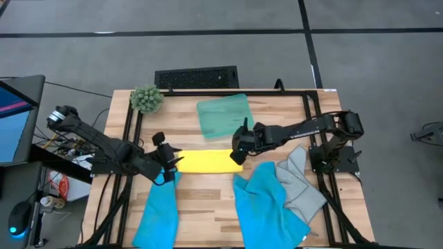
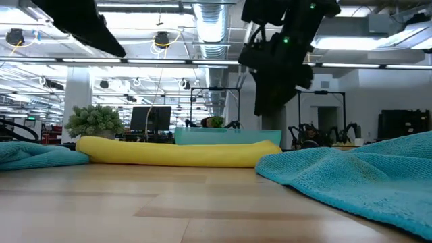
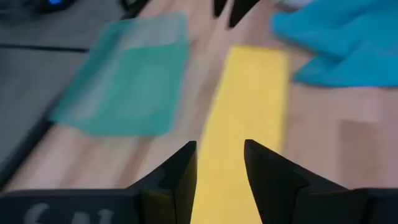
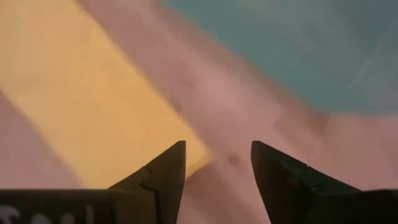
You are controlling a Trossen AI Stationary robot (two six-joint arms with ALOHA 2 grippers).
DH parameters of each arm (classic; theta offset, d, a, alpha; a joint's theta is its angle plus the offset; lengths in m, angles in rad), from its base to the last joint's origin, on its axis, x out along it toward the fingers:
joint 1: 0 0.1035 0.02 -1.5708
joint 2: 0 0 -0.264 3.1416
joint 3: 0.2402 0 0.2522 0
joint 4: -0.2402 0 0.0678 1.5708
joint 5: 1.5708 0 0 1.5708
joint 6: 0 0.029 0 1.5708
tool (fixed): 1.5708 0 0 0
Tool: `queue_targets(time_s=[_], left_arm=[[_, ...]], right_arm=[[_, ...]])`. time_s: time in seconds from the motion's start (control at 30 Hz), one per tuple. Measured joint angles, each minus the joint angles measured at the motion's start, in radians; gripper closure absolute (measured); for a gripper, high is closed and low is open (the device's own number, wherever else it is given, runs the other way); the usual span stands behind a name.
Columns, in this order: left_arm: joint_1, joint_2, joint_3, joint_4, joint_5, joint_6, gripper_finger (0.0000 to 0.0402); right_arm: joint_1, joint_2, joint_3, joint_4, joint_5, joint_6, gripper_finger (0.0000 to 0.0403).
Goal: Fold microfiber towels
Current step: Fold the yellow microfiber towel
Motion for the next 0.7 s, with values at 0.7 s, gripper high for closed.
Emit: queue_targets(time_s=[0.7], left_arm=[[0.043, 0.056, -0.184, 0.262, 0.063, 0.029, 0.0293]], right_arm=[[0.077, 0.176, -0.107, 0.269, -0.043, 0.377, 0.0177]])
